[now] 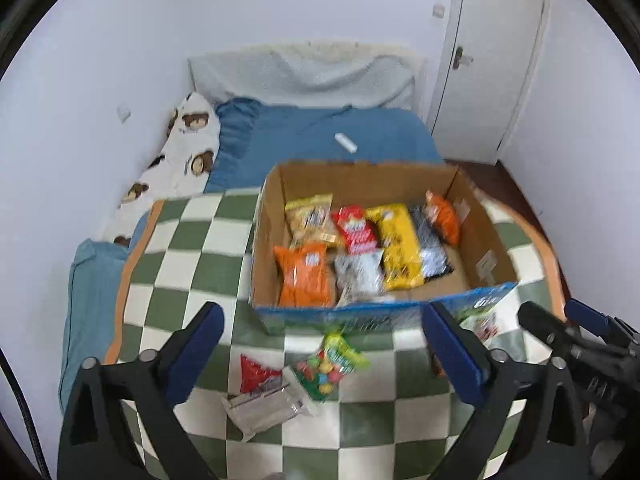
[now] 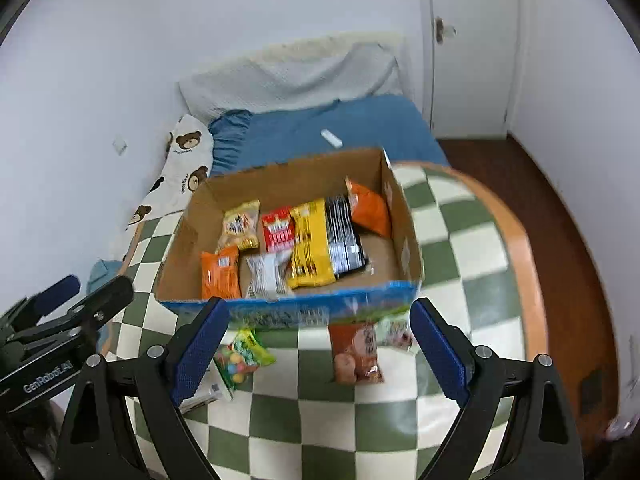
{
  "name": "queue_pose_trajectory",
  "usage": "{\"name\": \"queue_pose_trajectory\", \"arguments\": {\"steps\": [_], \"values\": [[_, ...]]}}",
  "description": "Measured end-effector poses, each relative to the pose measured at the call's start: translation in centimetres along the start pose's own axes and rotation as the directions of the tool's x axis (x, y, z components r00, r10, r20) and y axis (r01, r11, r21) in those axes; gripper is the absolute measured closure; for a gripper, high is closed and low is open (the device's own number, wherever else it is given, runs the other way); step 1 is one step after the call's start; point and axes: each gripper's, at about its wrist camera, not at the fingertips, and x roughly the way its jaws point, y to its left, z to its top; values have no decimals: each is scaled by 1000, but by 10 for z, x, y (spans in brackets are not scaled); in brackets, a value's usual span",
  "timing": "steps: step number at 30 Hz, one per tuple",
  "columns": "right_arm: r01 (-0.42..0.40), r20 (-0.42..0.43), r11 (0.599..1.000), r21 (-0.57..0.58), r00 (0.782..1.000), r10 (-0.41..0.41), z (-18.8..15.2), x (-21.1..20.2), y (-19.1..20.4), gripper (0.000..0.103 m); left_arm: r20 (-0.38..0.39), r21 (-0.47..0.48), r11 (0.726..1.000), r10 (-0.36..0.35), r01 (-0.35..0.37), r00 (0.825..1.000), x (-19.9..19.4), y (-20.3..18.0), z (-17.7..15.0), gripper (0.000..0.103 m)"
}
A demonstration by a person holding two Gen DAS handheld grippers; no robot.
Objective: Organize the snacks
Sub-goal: 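Withdraw both tools from the box toward the remaining snacks, then grasp the white rectangular packet with the left tool while the right tool grasps the brown biscuit packet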
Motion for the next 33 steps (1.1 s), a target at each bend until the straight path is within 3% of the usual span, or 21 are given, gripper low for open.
{"name": "queue_pose_trajectory", "arguments": {"steps": [7,13,16,18,22,24,25,27,29,30,31,33], "values": [[56,-208,996,75,977,-39,-28,93,-40,8,-144,22,997,83,-81,986,69,24,-45,0],[105,-308,994,-4,946,-101,-44,162,-32,8,-238,211,966,198,-148,951,119,34,-85,0],[117,-330,992,-36,936,-123,-51,180,-26,19,-299,374,922,218,-96,929,137,21,-105,0],[127,-351,990,-57,926,-139,-59,189,-23,41,-333,471,880,245,-64,911,148,11,-118,0],[138,-332,984,-112,928,-168,-70,188,-18,43,-358,606,795,305,-29,883,170,0,-139,0],[131,-340,984,-122,926,-166,-77,183,-18,43,-380,633,774,313,-3,870,179,-2,-147,9],[128,-343,983,-128,925,-165,-81,180,-17,43,-396,625,780,304,12,867,182,-2,-148,25],[119,-353,982,-144,921,-163,-93,172,-18,43,-407,590,808,286,10,867,182,-1,-148,27],[105,-365,982,-157,918,-156,-107,163,-16,43,-423,529,848,272,-7,864,179,4,-150,35],[101,-371,981,-163,916,-156,-113,161,-16,43,-446,473,880,269,-30,854,177,8,-151,38],[94,-378,981,-170,913,-153,-120,158,-15,43,-531,415,909,265,-25,805,176,13,-154,43],[72,-399,980,-184,906,-141,-138,152,-11,43,-637,209,978,145,-11,758,172,24,-166,43]]}}
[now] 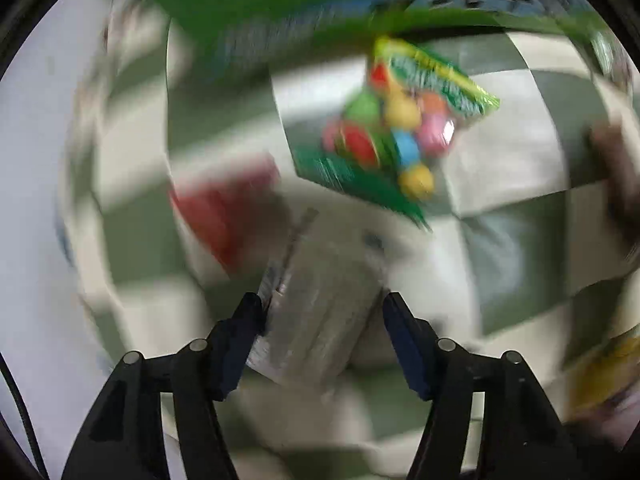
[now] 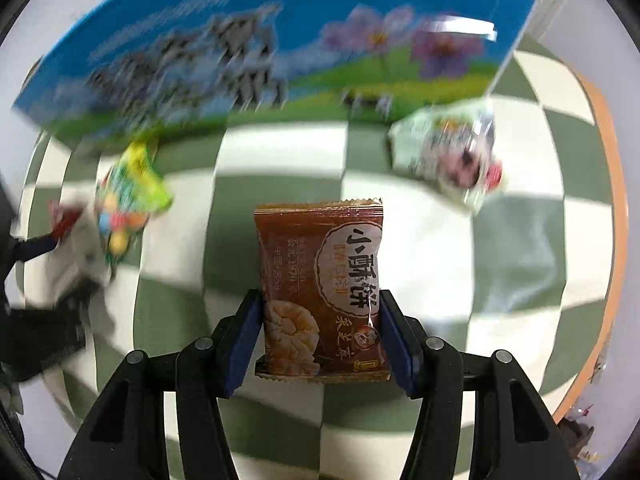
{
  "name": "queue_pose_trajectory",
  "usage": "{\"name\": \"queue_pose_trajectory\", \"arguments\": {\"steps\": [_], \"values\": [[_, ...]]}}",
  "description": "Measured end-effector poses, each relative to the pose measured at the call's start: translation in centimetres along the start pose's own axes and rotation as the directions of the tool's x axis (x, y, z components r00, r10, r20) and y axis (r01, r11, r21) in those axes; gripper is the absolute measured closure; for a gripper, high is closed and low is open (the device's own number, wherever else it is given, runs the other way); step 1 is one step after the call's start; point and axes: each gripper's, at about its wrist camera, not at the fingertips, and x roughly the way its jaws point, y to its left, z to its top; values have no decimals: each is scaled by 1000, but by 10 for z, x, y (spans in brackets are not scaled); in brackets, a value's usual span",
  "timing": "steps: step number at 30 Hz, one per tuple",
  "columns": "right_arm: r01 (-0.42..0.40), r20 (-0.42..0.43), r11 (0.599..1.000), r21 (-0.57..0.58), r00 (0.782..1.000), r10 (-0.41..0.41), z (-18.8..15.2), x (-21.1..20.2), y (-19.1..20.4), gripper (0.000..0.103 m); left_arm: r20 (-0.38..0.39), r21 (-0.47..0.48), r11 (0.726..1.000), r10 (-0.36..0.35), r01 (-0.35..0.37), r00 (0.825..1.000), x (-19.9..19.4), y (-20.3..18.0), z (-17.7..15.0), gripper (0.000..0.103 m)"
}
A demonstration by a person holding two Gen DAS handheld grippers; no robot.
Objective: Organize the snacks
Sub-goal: 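Grasp the white rectangular packet with the left tool while the right tool grasps the brown biscuit packet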
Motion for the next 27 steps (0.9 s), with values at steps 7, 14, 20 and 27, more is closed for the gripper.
{"name": "queue_pose_trajectory", "arguments": {"steps": [7,14,20,27], "values": [[-95,-78,995,-21,993,93,-35,7,16,43,-61,-278,924,-289,261,956,16,13,-30,42],[-134,-115,990,52,983,140,-27,21,10,34,-113,-238,948,-243,211,963,30,23,-23,39],[-108,-92,993,53,989,113,-20,32,14,33,-27,-216,967,-148,139,989,20,6,-23,45],[-32,-63,999,3,998,32,-18,40,35,43,-8,-196,973,-123,119,992,13,-13,-28,46]]}}
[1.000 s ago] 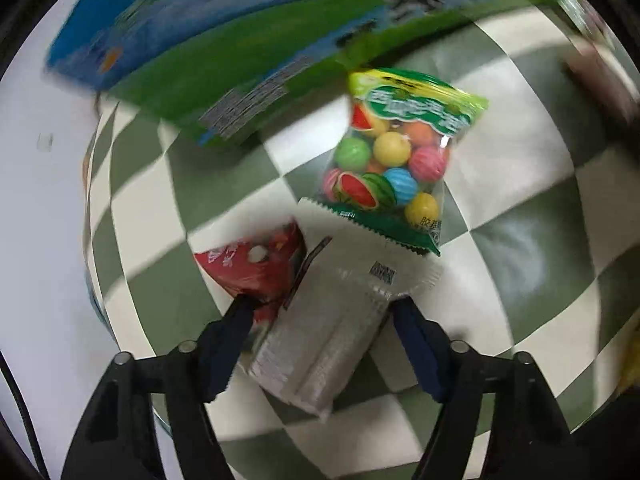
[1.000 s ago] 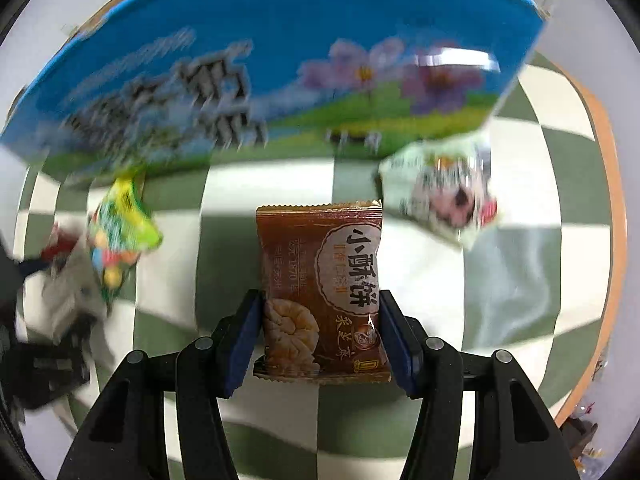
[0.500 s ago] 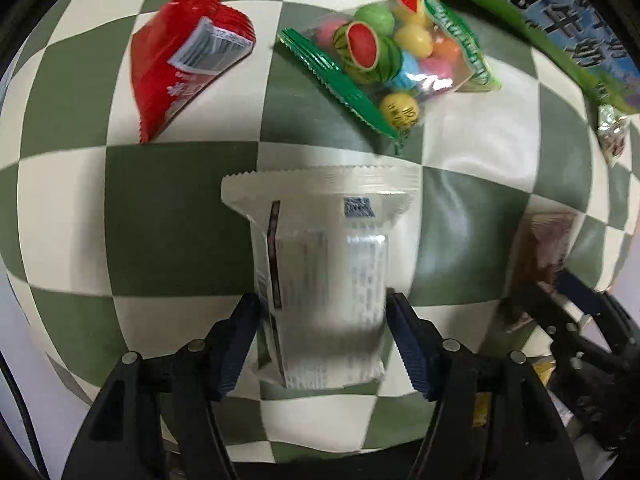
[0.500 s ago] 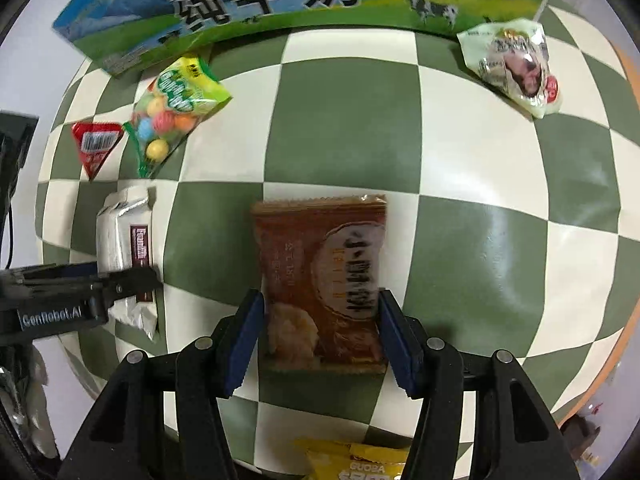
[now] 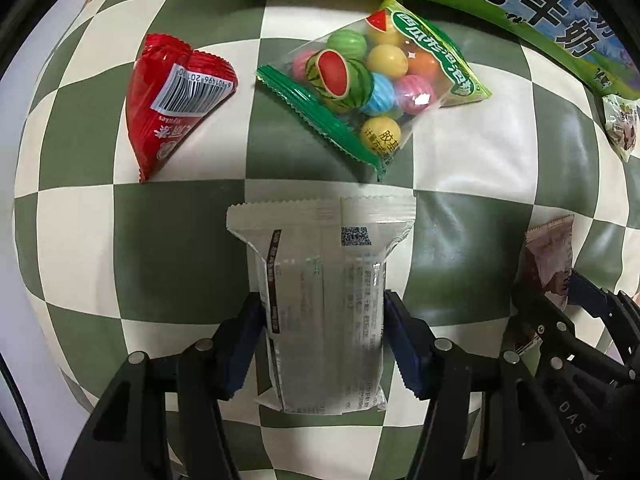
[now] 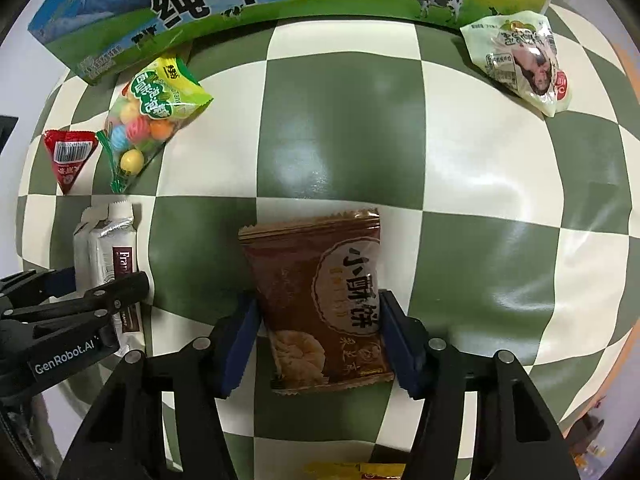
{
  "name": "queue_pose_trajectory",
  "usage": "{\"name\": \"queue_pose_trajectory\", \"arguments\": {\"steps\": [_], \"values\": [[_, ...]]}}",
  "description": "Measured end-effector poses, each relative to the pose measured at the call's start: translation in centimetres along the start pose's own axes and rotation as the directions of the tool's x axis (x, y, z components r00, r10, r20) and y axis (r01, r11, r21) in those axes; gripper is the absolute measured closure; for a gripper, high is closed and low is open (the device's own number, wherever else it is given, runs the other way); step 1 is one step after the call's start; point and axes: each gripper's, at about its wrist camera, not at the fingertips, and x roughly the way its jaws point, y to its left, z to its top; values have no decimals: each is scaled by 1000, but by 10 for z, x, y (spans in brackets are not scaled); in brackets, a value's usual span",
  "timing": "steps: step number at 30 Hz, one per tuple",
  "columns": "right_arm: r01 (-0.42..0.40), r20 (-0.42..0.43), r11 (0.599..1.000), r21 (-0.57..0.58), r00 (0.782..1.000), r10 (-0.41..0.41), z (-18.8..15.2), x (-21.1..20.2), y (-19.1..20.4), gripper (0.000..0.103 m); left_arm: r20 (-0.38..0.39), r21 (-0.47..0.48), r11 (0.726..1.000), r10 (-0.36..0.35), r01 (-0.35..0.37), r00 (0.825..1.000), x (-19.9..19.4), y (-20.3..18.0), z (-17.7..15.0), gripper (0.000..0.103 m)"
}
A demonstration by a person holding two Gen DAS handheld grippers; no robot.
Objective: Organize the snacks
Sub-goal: 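Grasp the white rectangular packet with the left tool while the right tool grasps the brown biscuit packet, then carry both packets into the cardboard box and open both tools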
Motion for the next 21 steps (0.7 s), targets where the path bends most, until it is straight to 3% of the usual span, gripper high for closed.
{"name": "queue_pose_trajectory", "arguments": {"steps": [5,11,15,21], "values": [[-6,34,999,-36,999,7,-13,-8,30,44,-8,15,999,-31,31,999,-17,-17,-3,46],[-92,116,995,-29,989,95,-9,-58,17,44,89,55,990,-137,133,987,-87,-36,1,47],[-153,208,988,-17,966,153,7,-121,-6,44,180,101,971,-234,218,955,-153,-55,25,47],[-210,334,978,-7,921,200,78,-211,-43,44,213,139,929,-366,343,906,-219,-70,105,46]]}}
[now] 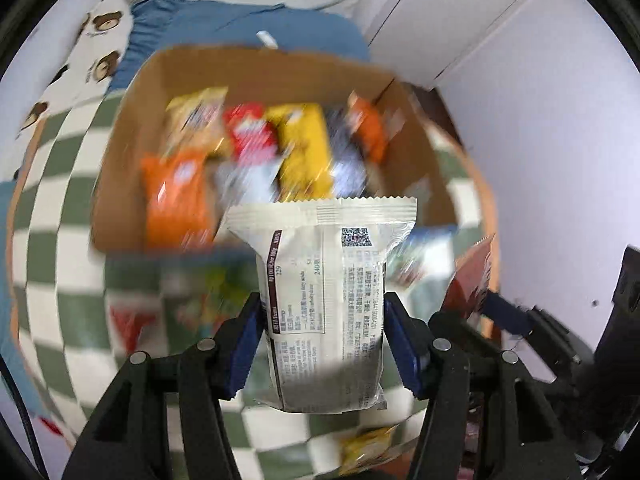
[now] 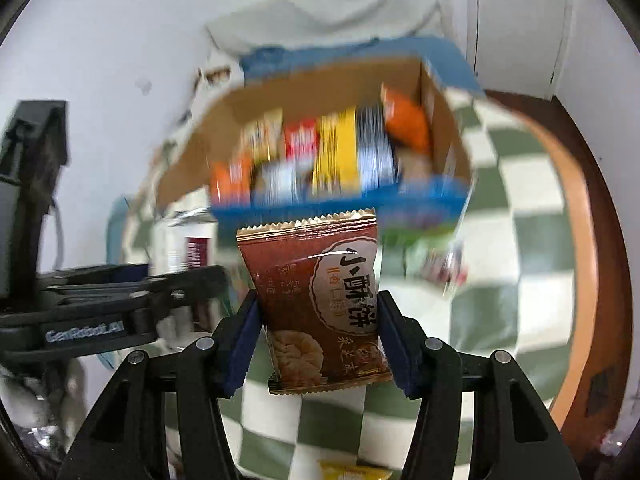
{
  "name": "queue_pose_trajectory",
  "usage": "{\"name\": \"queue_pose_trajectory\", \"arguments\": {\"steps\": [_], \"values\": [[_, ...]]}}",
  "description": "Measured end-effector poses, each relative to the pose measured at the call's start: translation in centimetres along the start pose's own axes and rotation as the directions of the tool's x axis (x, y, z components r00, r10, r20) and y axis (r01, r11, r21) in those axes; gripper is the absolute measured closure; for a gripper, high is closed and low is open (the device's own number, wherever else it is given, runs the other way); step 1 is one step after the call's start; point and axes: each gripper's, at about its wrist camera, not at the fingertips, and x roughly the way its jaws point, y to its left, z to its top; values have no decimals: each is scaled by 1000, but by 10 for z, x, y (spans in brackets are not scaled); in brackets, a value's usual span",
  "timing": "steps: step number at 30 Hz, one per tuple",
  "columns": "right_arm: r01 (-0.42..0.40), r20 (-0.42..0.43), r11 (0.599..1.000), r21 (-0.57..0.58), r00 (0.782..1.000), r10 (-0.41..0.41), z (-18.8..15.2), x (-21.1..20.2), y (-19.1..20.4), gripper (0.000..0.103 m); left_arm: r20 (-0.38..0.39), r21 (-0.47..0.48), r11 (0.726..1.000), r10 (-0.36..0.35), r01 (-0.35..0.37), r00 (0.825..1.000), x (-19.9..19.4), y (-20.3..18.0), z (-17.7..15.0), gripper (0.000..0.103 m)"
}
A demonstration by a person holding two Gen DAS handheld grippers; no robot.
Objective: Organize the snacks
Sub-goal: 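Carry both packets into the cardboard box and open both tools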
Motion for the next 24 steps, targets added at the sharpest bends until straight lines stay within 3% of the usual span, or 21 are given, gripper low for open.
{"name": "queue_pose_trajectory", "arguments": {"steps": [4,9,12,14,22,24], "values": [[50,27,999,-5,998,-49,54,8,-15,44,-29,-24,999,-22,21,999,16,-8,60,46],[79,-59,996,28,995,-77,104,46,-45,44,-160,-84,996,-21,8,987,69,-2,113,46],[88,-123,995,45,989,-82,119,69,-57,44,-207,-108,994,-29,7,978,93,3,124,46],[93,-149,995,45,985,-85,122,78,-60,44,-197,-102,995,-44,24,979,106,6,125,45],[98,-241,994,47,967,-84,115,109,-67,43,-264,-126,991,-82,50,961,131,3,122,45],[100,-278,993,63,957,-79,111,116,-71,39,-280,-135,990,-82,45,957,133,2,121,37]]}}
